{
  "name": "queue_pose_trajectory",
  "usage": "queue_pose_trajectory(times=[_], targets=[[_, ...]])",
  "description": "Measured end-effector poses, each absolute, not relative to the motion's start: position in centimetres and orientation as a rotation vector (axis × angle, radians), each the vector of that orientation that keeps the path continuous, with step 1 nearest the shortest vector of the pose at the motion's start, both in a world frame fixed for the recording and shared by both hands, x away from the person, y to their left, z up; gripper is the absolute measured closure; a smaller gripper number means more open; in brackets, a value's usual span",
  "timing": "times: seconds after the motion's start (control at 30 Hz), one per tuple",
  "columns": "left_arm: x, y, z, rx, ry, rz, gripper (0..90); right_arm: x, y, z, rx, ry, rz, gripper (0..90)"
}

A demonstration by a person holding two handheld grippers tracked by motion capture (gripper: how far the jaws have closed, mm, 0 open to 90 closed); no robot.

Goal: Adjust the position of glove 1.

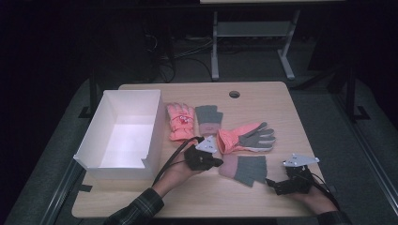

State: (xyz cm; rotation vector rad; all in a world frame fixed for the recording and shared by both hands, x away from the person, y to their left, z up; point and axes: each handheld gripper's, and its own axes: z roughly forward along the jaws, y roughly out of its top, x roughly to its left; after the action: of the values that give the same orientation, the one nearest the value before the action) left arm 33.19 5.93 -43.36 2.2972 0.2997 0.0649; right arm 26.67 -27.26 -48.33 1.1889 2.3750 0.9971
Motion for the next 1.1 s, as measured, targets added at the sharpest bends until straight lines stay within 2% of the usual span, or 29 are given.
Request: queue_pose_trajectory(times=[0.5,1.1], targets=[[35.4,2.6,-44.8,2.314,0.301,0.073,89.6,26.7,-27.3,-48.3,1.188,2.376,0.997,0.0],[34.3,3.0,-45.4,2.367,0.322,0.023,89.6,26.8,-27.3,-48.3,1.185,2.378,0.994,0.0]])
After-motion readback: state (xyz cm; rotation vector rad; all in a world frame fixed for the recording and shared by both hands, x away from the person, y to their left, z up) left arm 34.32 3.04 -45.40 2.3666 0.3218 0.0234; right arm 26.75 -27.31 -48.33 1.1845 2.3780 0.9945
